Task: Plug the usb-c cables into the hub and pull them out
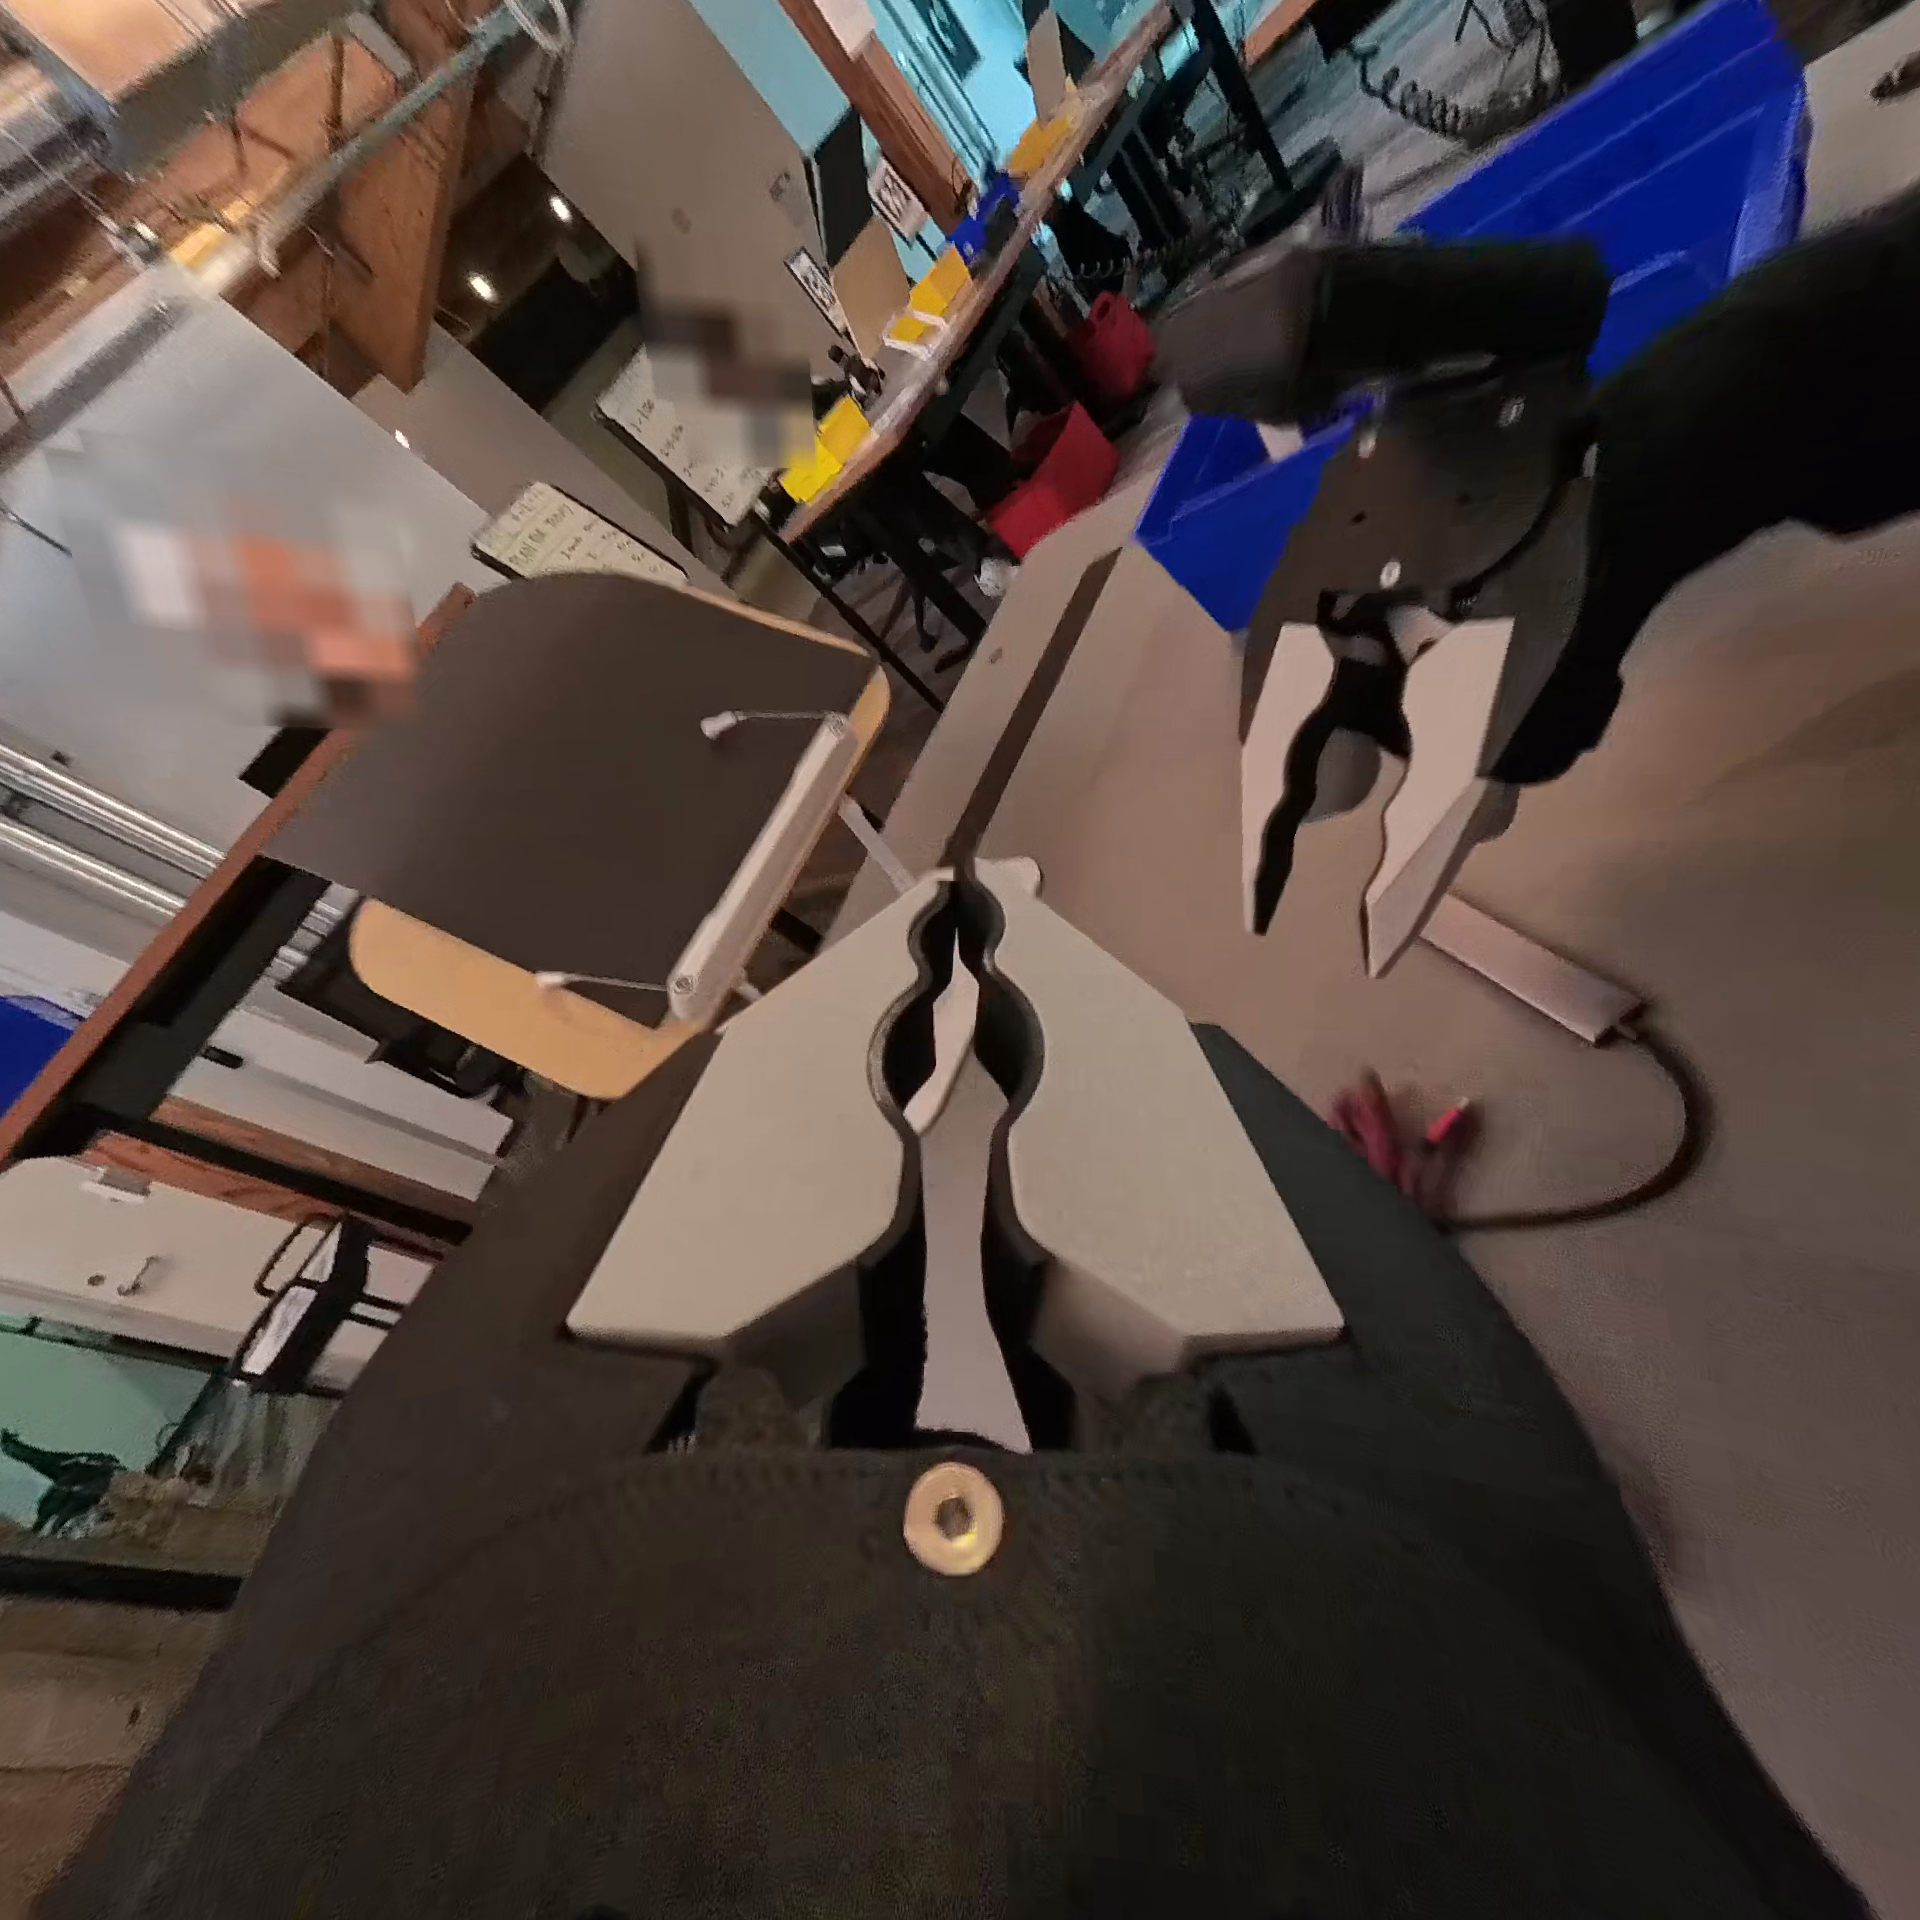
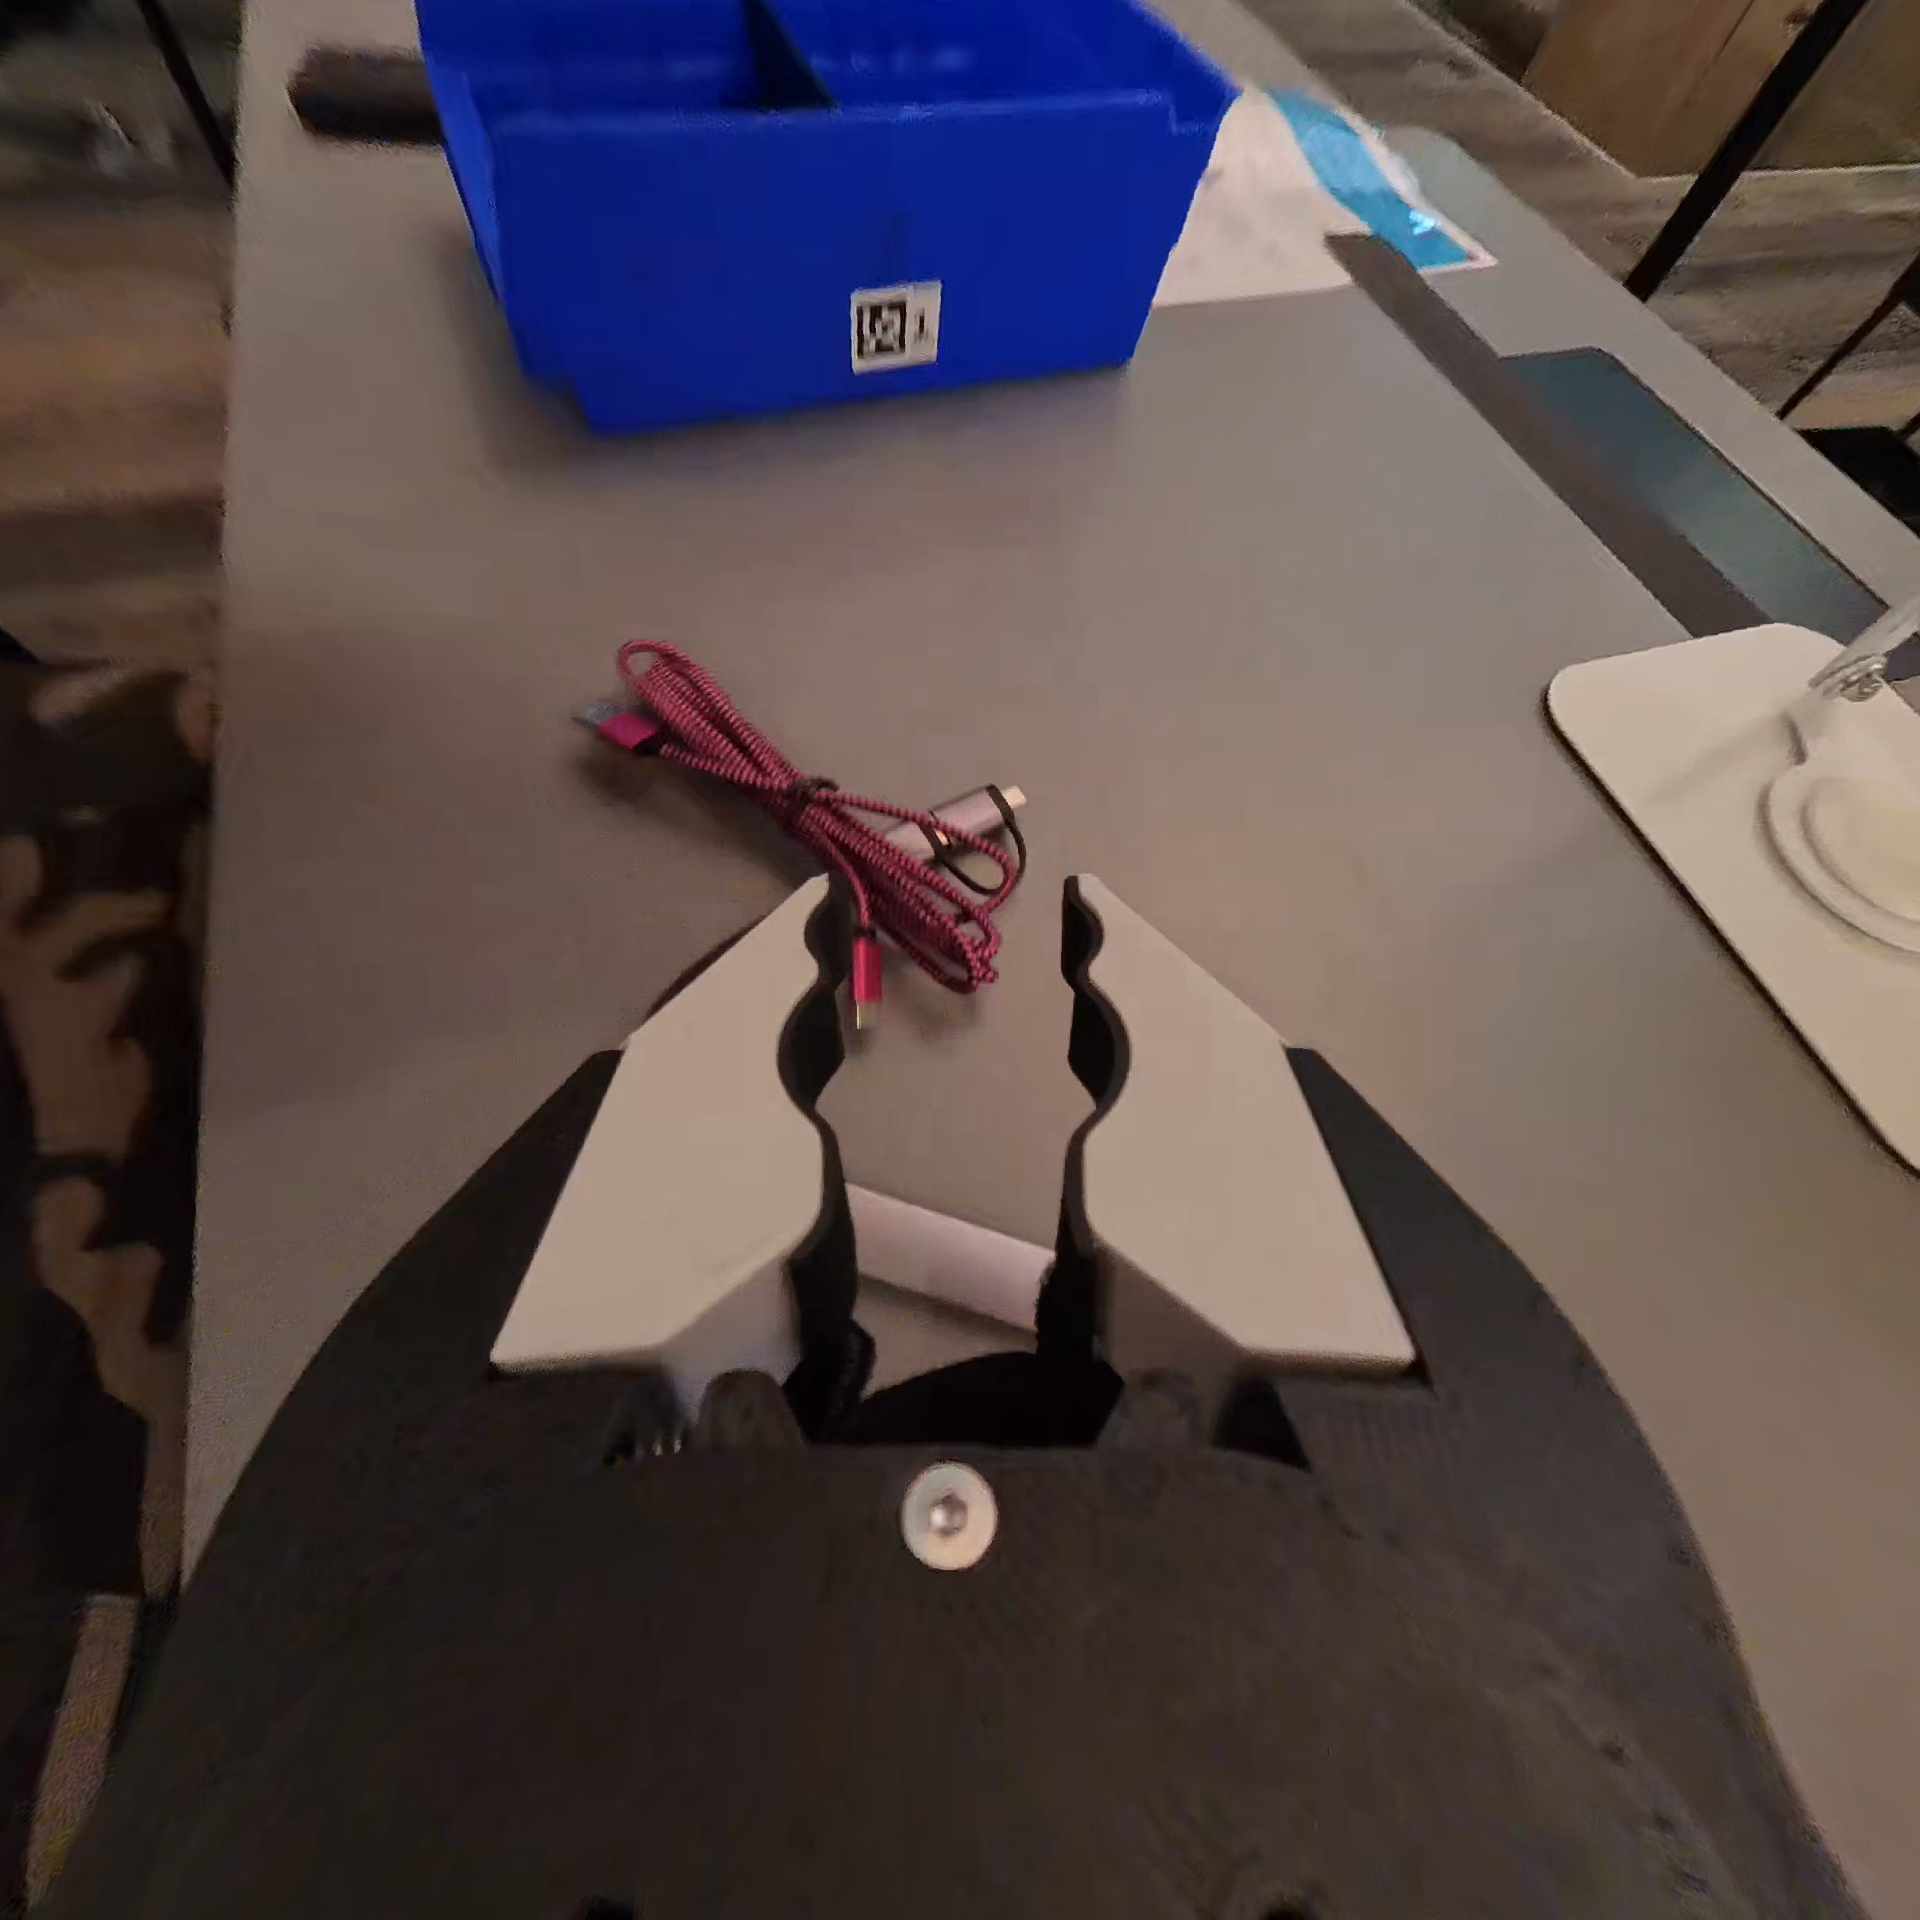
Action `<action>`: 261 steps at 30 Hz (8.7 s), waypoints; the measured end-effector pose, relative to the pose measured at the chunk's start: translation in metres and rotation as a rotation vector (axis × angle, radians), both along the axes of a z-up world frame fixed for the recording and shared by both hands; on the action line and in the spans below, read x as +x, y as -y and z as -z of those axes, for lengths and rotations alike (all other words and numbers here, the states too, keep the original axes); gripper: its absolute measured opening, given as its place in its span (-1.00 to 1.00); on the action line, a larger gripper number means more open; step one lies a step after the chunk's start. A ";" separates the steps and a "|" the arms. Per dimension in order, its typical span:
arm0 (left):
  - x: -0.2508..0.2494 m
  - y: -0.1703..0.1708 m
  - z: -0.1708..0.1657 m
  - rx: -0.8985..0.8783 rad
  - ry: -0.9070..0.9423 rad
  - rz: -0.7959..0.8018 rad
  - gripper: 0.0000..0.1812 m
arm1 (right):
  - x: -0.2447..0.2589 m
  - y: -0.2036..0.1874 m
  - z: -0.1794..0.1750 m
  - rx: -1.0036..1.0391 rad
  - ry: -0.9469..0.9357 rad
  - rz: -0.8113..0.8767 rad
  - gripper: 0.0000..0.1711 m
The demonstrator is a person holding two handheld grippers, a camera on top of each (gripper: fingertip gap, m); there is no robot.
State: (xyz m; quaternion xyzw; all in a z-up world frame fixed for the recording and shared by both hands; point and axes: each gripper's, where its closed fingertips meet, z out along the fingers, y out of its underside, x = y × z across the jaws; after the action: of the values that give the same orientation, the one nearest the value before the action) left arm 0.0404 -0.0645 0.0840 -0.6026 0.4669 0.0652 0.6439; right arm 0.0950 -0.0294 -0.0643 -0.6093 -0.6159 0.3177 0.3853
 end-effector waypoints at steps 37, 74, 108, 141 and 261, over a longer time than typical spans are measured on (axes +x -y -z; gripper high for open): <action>0.039 -0.003 0.109 -0.623 0.283 0.181 -0.78 | -0.036 0.023 -0.029 0.924 -0.050 0.043 -0.98; 0.043 0.012 0.074 -0.865 0.684 0.413 -0.91 | -0.028 0.046 -0.080 1.038 -0.305 0.077 -0.91; 0.014 -0.001 0.080 -0.791 0.596 0.314 -0.91 | 0.038 -0.003 0.094 0.149 0.493 -0.209 -0.78; 0.013 0.002 0.096 -0.792 0.444 0.283 -0.91 | 0.004 0.011 0.043 0.298 0.231 -0.272 -0.48; 0.023 -0.033 0.118 -0.299 -0.104 -0.248 -1.00 | -0.048 0.030 -0.076 -0.330 -0.612 0.089 -0.97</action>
State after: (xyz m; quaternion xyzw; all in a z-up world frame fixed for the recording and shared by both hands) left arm 0.0638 -0.0319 -0.0341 -0.7403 0.4263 0.1050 0.5092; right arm 0.0465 -0.0597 0.0115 -0.5661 -0.3850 0.5639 0.4619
